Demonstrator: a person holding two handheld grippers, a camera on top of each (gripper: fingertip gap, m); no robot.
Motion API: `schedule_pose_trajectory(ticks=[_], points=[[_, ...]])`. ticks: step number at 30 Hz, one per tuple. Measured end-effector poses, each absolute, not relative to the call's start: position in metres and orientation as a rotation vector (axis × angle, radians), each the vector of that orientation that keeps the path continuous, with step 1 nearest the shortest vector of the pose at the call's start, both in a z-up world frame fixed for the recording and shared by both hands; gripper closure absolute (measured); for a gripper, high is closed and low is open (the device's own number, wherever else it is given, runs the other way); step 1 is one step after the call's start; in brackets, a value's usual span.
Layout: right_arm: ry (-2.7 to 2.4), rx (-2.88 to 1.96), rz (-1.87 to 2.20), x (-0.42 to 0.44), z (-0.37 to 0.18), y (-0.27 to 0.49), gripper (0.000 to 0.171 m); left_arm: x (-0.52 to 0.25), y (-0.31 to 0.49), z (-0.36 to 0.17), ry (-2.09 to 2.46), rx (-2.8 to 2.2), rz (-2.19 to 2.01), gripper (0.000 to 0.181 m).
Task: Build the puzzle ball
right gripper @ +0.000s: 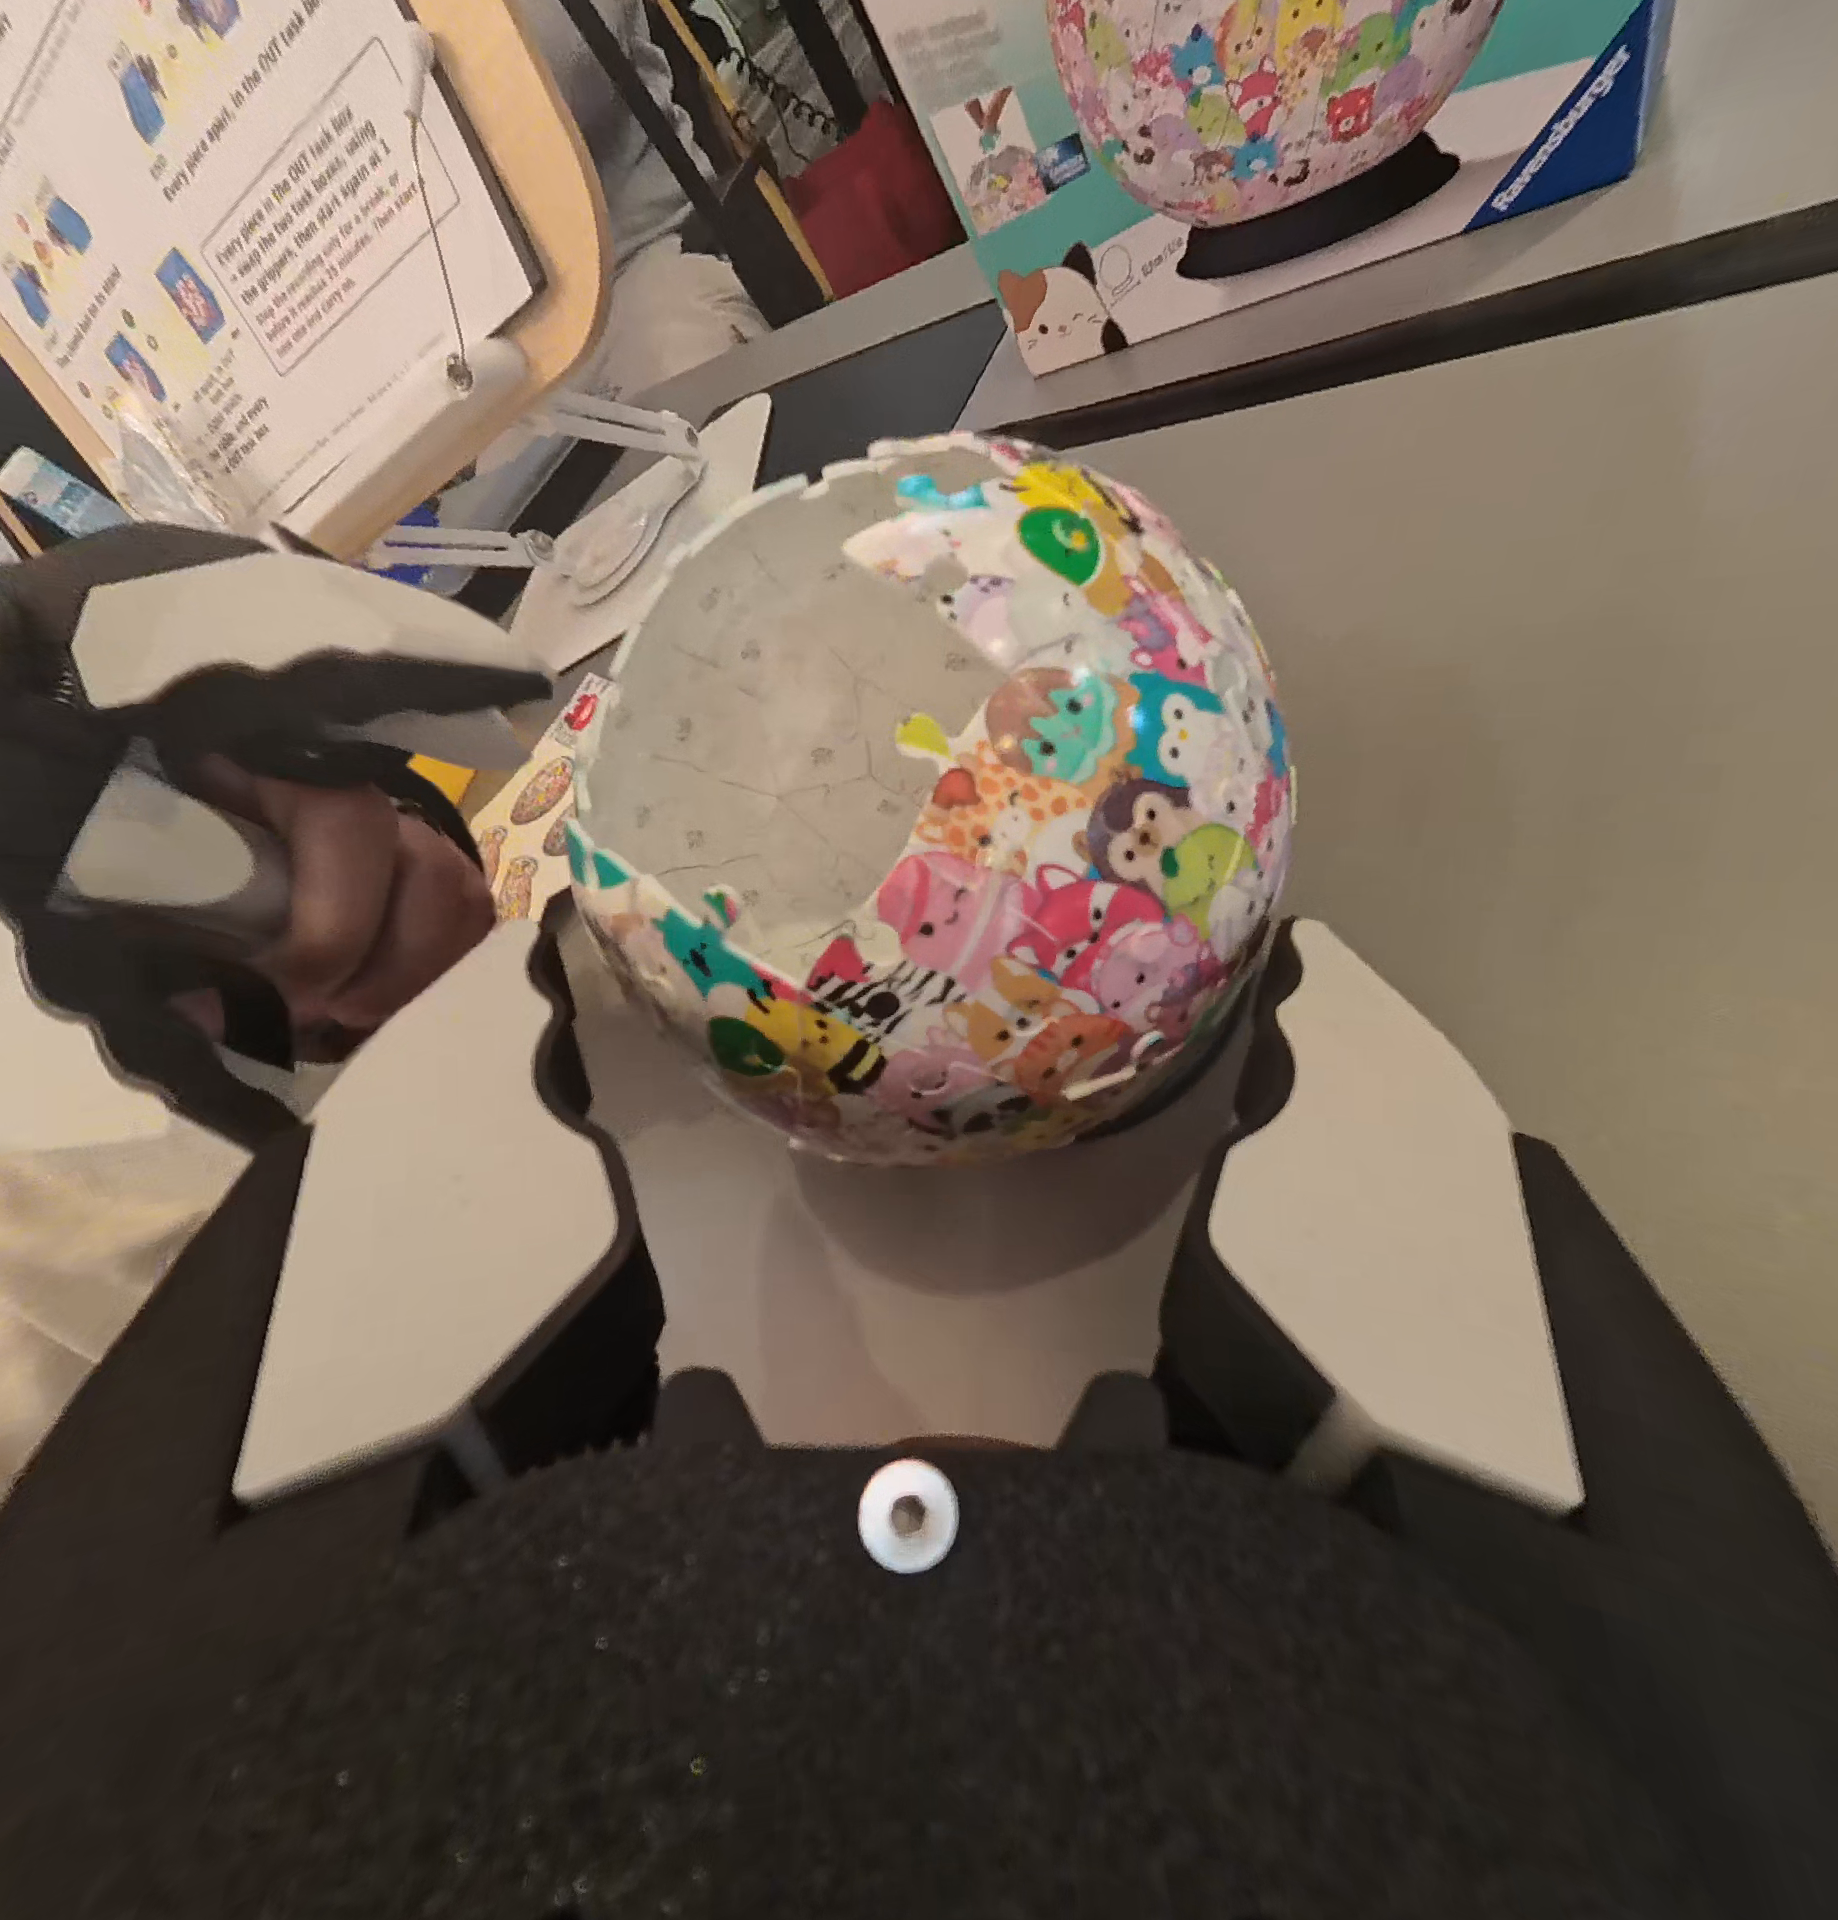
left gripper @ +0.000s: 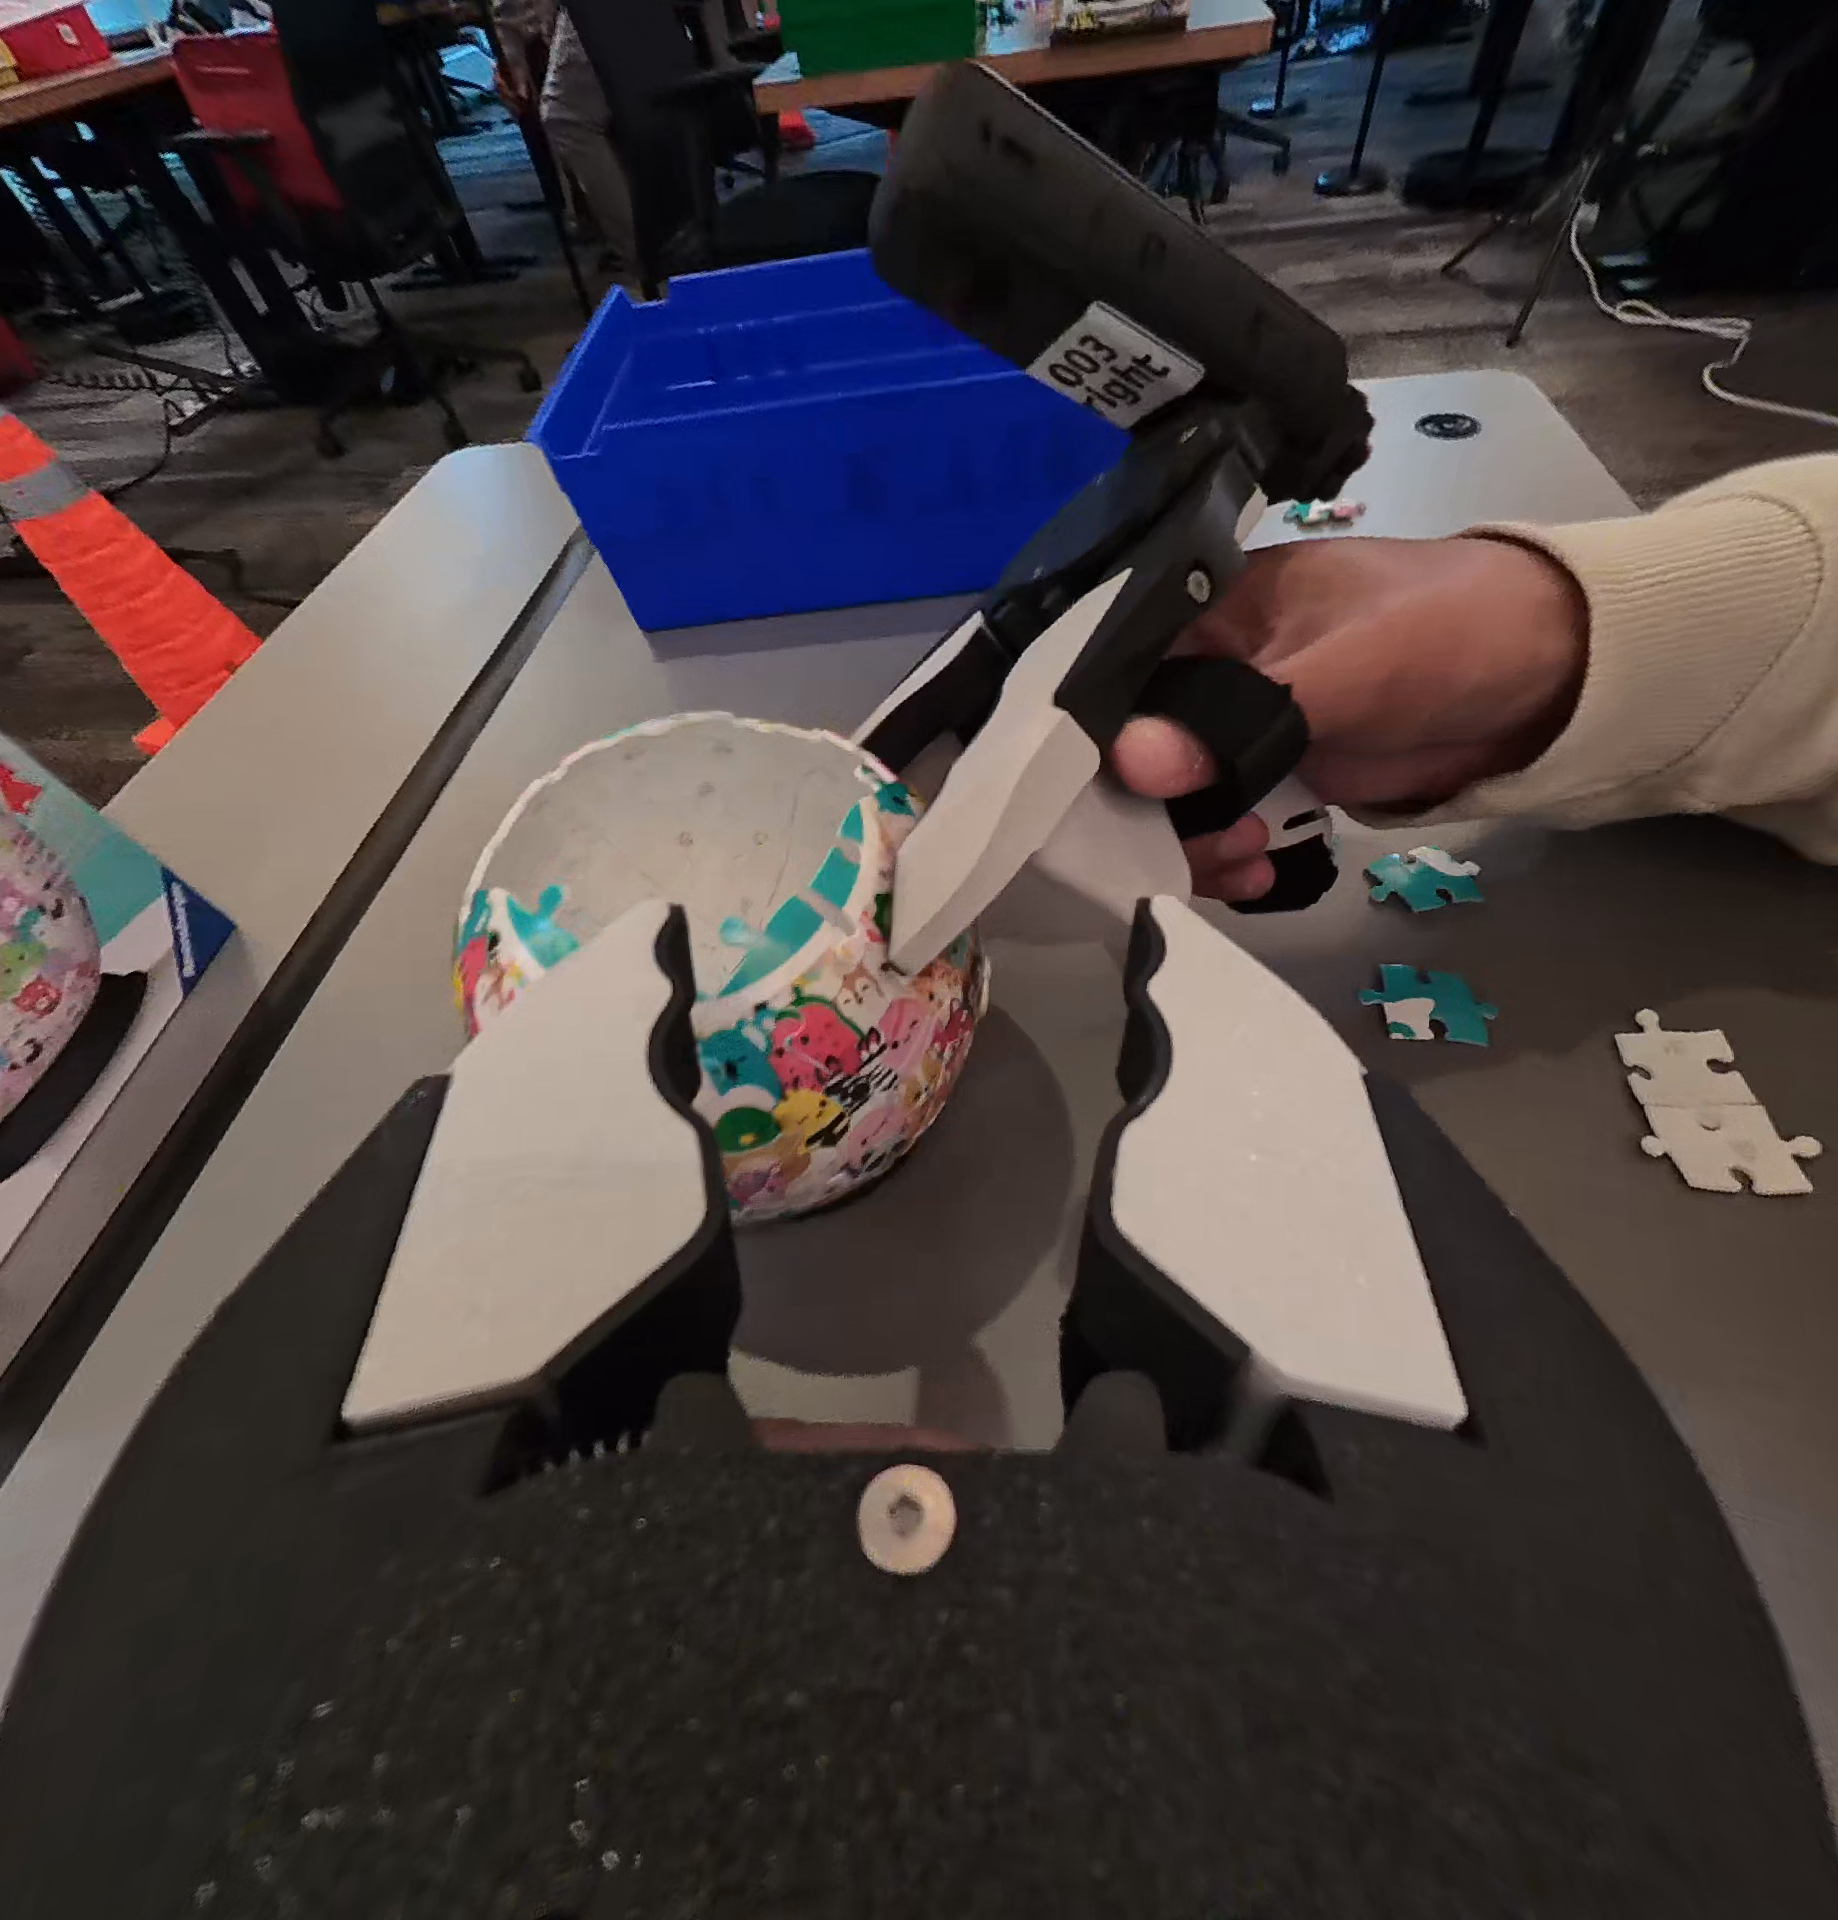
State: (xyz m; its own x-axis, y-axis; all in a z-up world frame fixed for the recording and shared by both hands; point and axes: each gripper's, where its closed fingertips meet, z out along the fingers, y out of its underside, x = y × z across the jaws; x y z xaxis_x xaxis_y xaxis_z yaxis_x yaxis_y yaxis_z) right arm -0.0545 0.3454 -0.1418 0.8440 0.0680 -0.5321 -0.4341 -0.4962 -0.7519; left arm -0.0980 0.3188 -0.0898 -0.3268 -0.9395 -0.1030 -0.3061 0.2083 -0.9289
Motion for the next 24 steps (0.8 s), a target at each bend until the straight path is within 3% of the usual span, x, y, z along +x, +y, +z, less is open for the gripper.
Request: schedule_pose_trajectory(ticks=[24], points=[[0.302, -1.965, 0.593, -0.049, -0.141, 0.353, 0.052, -0.087, 0.309, -0.103, 1.884, -1.123, -1.061, 0.104]])
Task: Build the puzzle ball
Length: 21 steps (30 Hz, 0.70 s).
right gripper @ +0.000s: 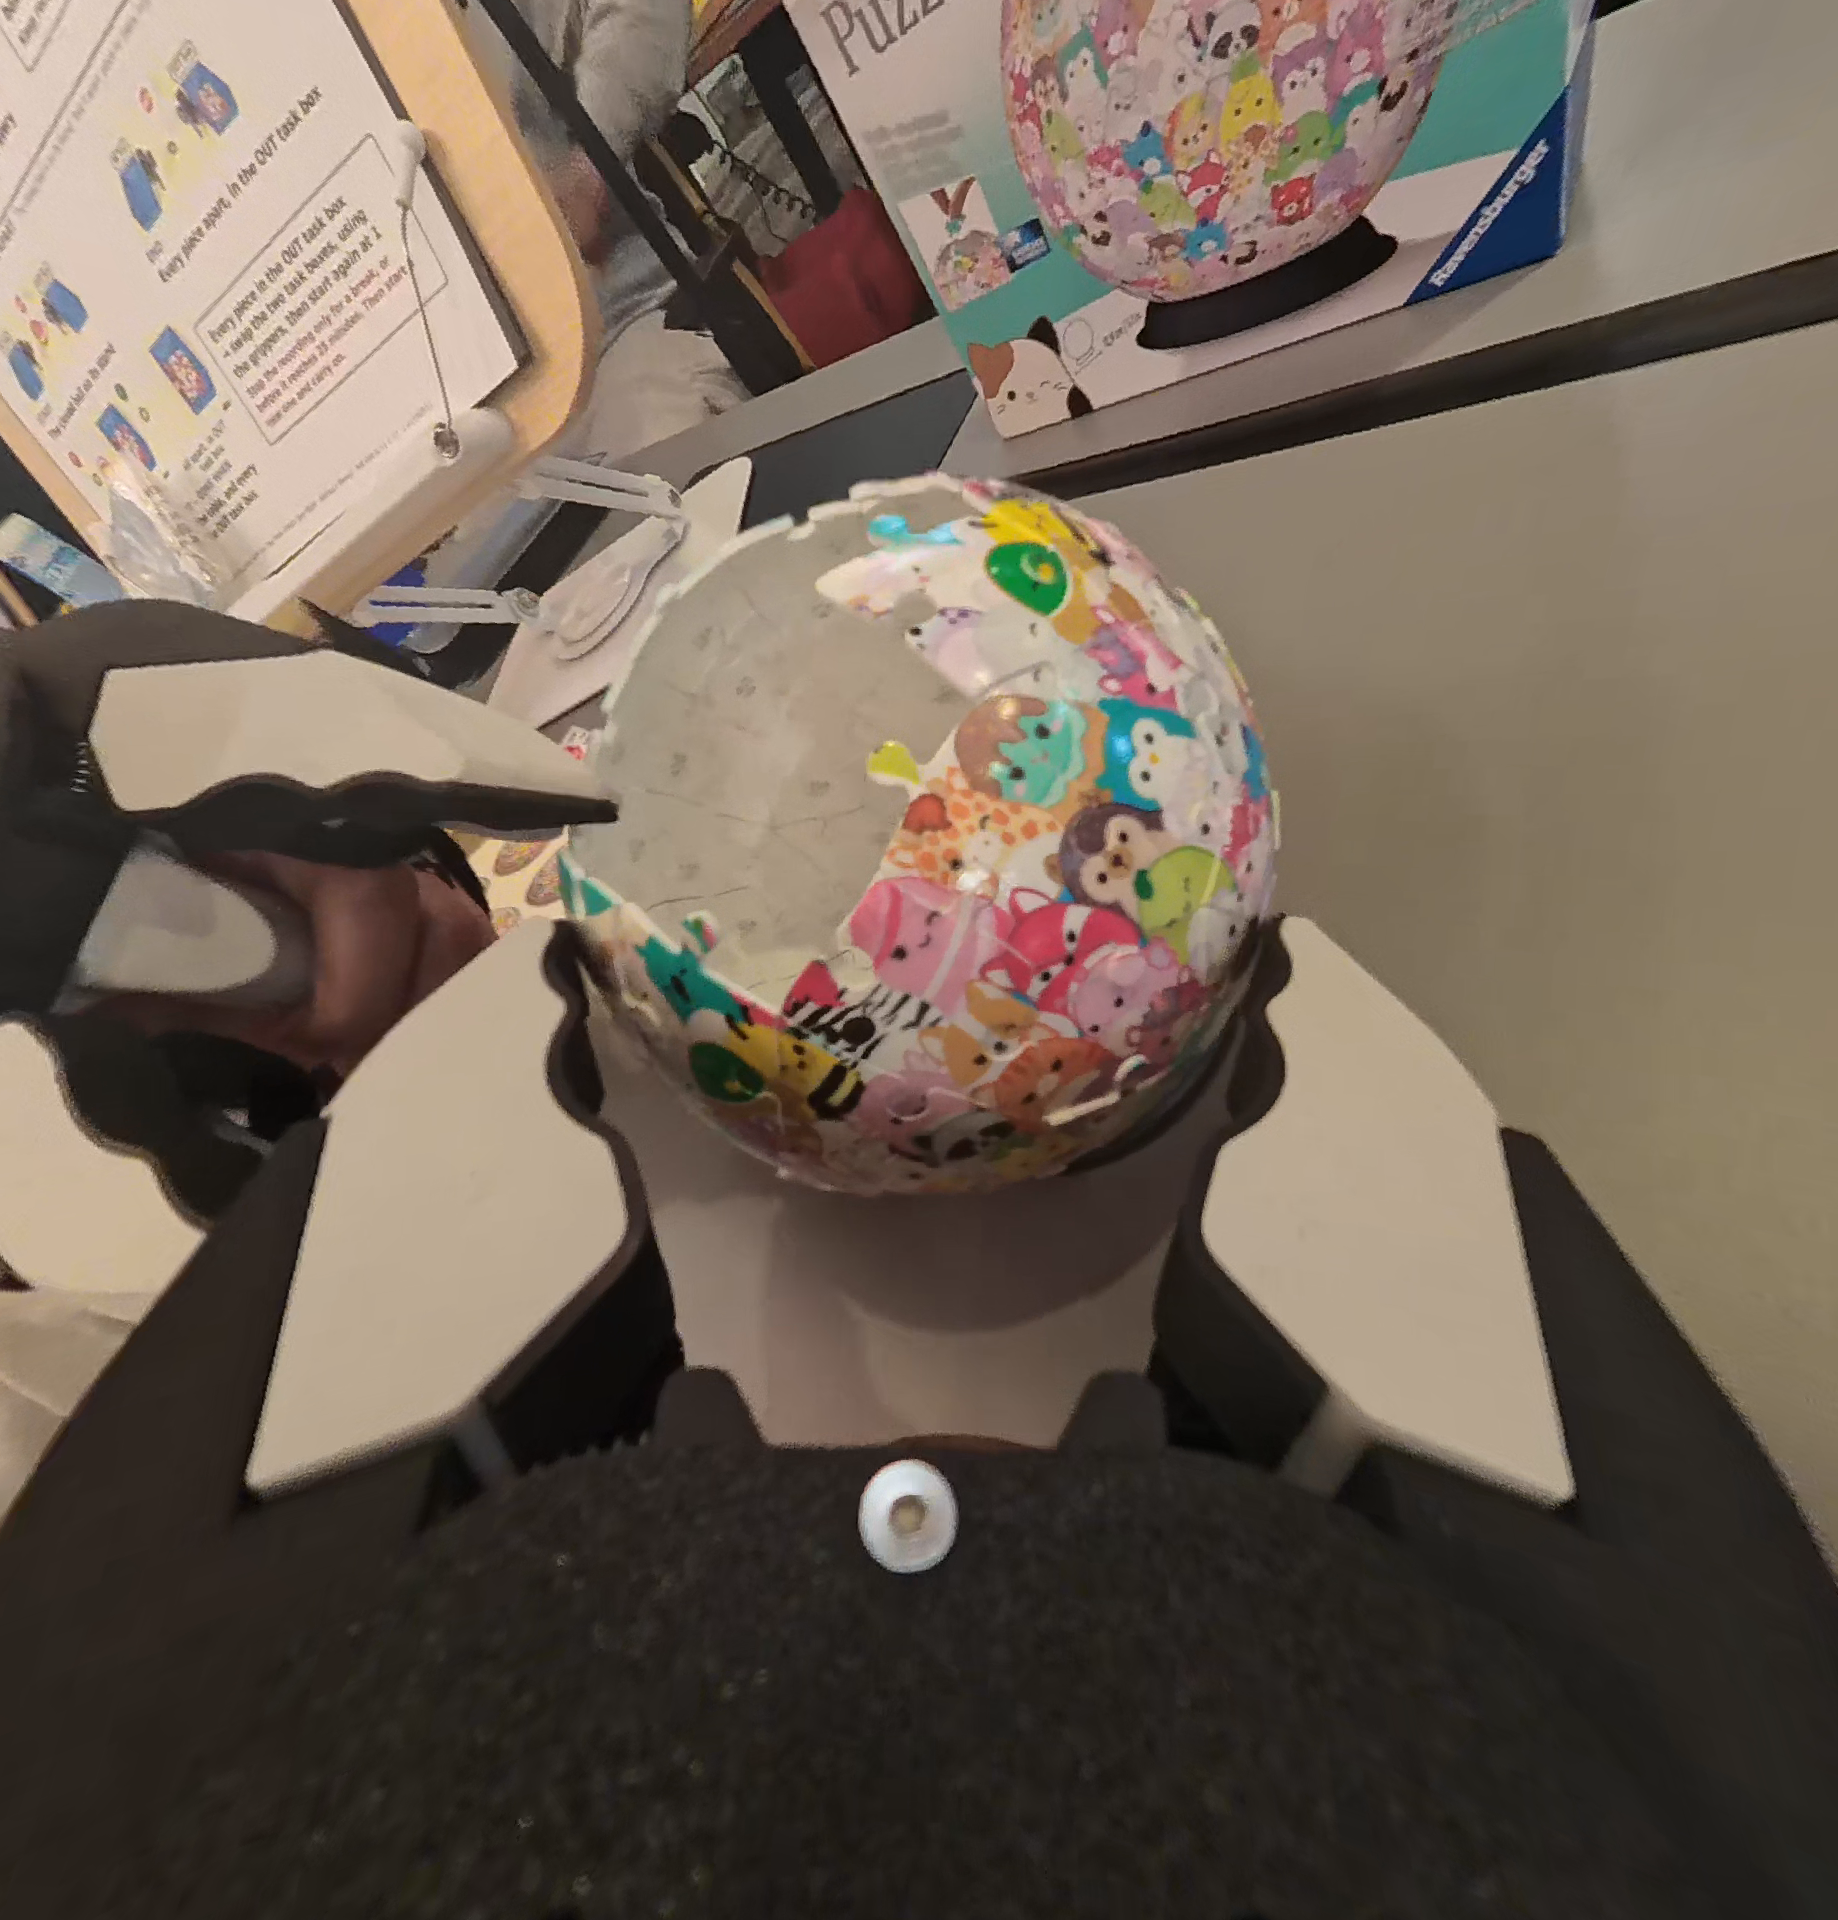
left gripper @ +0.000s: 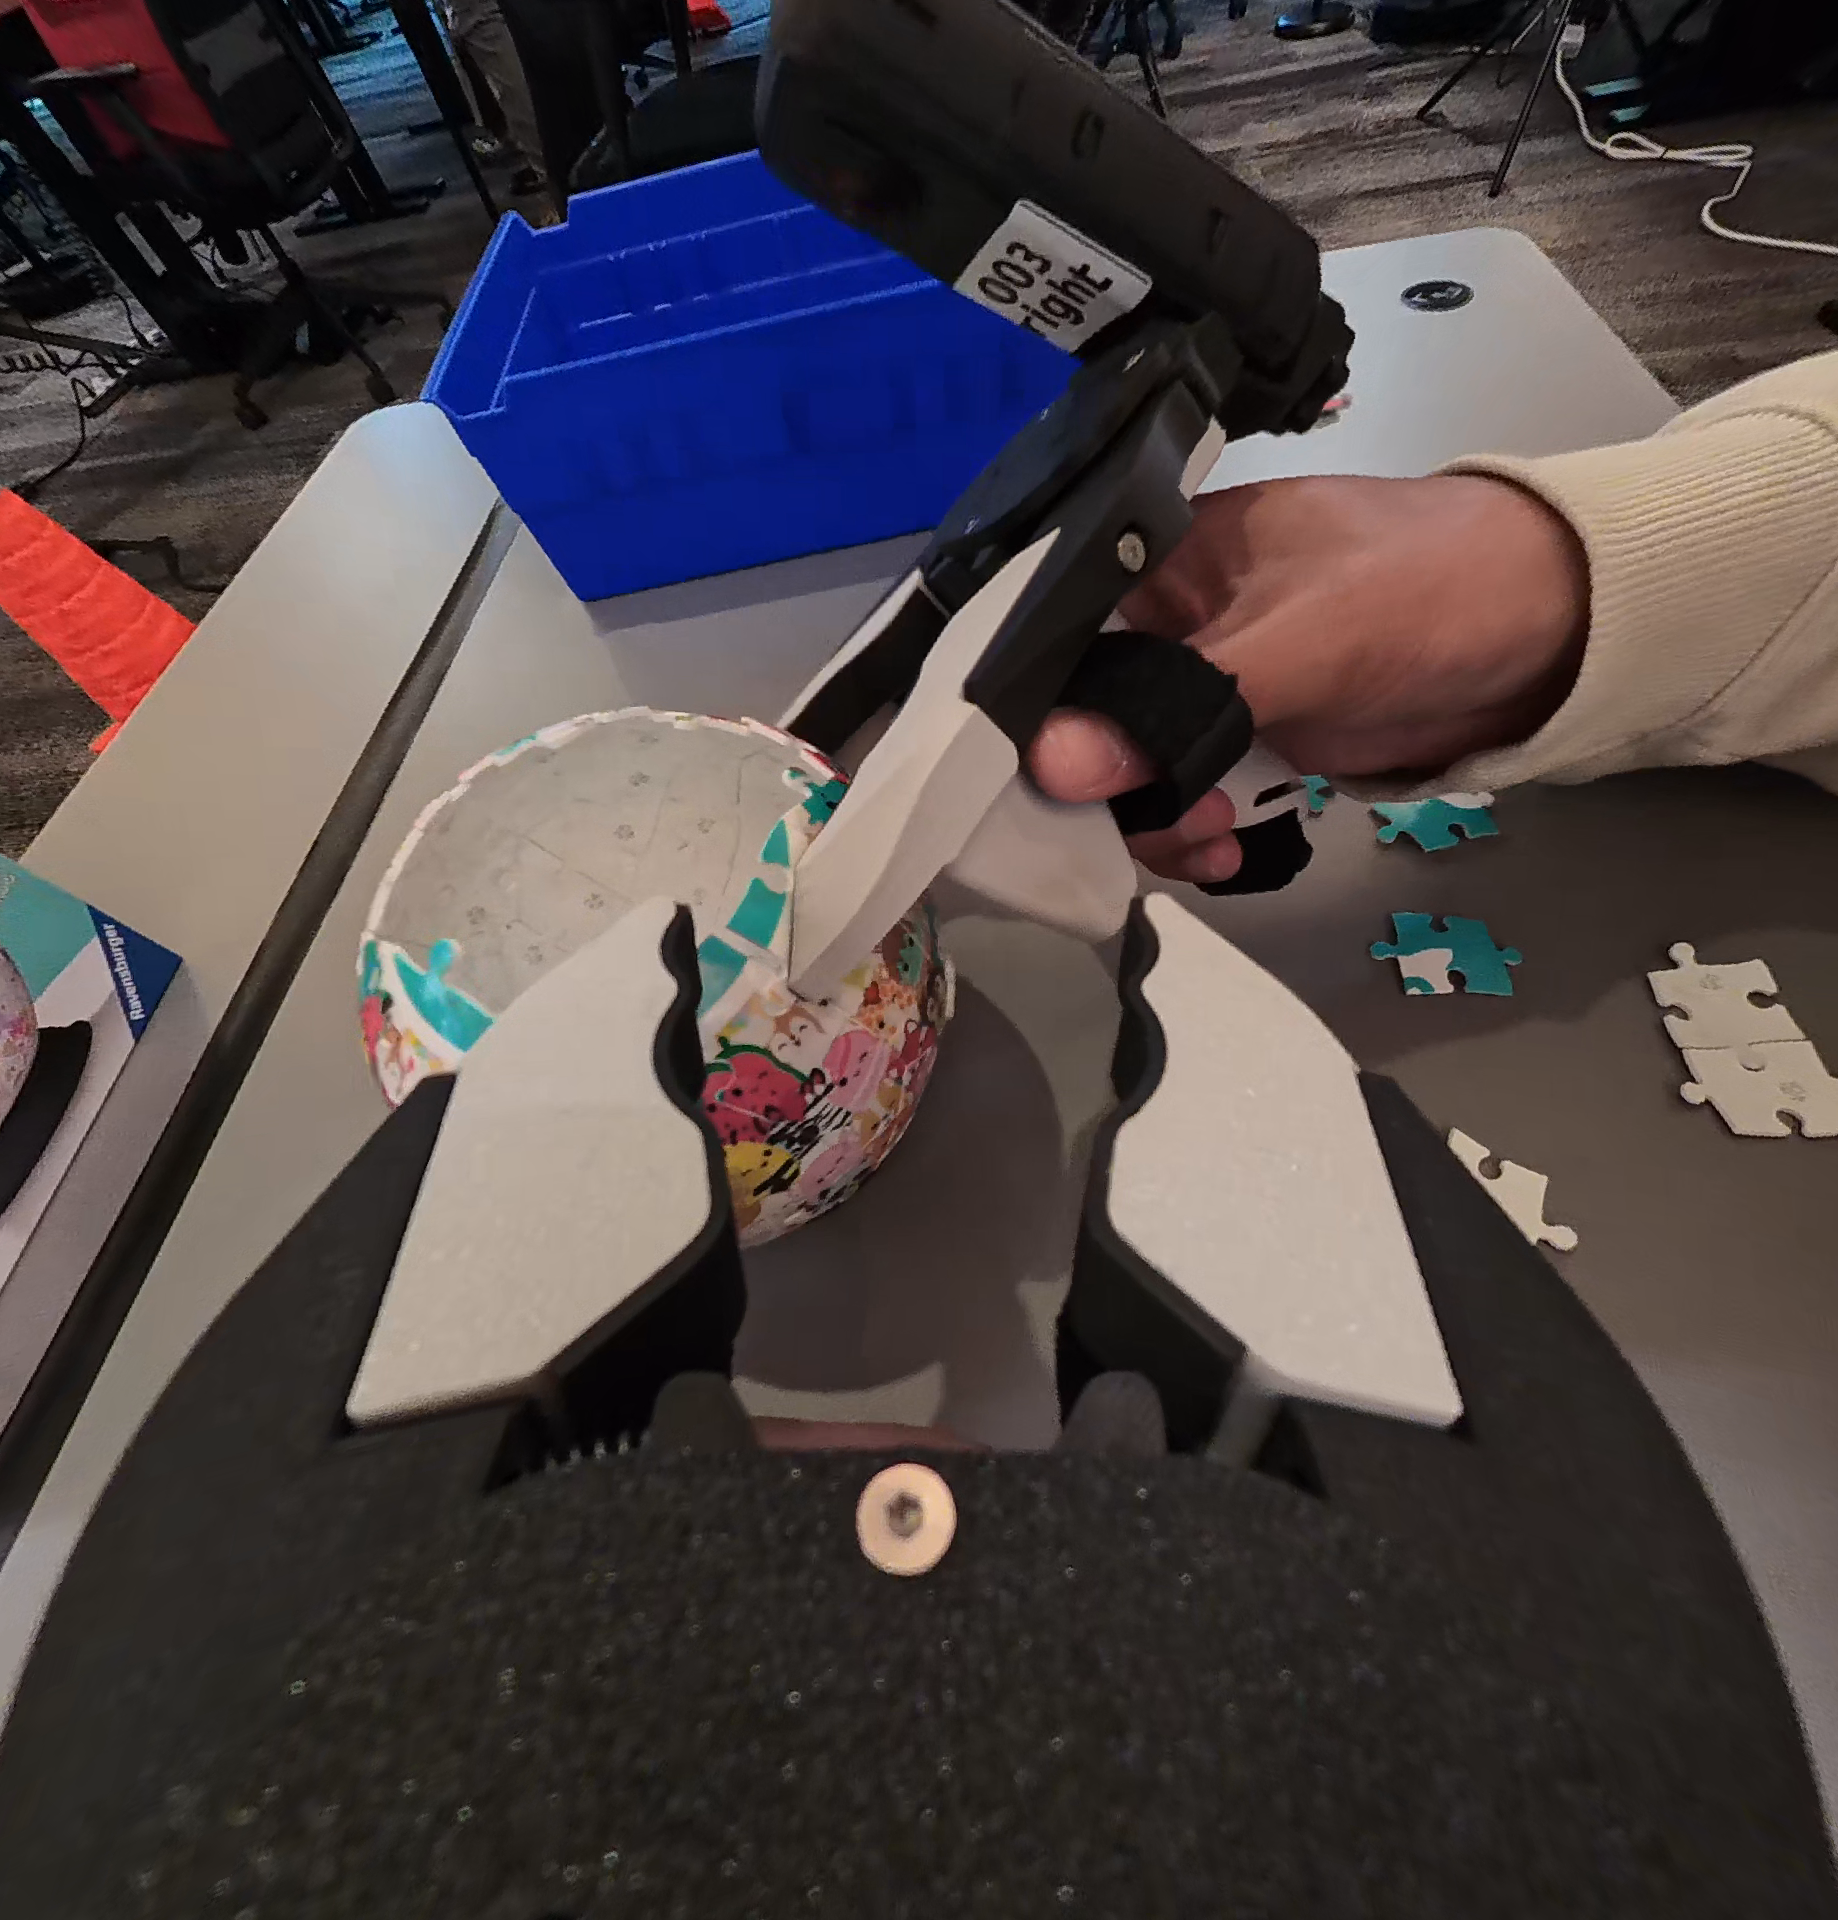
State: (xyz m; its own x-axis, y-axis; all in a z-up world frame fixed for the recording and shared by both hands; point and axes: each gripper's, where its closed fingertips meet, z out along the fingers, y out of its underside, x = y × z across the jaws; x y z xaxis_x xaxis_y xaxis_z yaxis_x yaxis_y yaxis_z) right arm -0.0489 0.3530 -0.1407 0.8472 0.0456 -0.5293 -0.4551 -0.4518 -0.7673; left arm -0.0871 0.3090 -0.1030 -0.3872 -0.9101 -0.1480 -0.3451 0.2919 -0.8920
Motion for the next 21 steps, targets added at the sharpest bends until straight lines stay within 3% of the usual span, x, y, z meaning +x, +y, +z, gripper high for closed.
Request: schedule_pose_trajectory(ticks=[10, 14, 17, 21], points=[[0.273, -1.972, 0.549, -0.0503, -0.1395, 0.3563, 0.047, -0.0865, 0.3085, -0.1050, 1.891, -1.122, -1.050, 0.105], [0.306, -1.972, 0.549, -0.0479, -0.1409, 0.3583, 0.052, -0.0858, 0.3088, -0.1052, 1.890, -1.125, -1.048, 0.104], [0.275, -1.985, 0.556, -0.0524, -0.1403, 0.3575, 0.045, -0.0863, 0.3087, -0.1060, 1.892, -1.121, -1.042, 0.105], [0.278, -1.984, 0.571, -0.0504, -0.1415, 0.3568, 0.051, -0.0869, 0.3123, -0.0996, 1.857, -1.115, -1.046, 0.103]])
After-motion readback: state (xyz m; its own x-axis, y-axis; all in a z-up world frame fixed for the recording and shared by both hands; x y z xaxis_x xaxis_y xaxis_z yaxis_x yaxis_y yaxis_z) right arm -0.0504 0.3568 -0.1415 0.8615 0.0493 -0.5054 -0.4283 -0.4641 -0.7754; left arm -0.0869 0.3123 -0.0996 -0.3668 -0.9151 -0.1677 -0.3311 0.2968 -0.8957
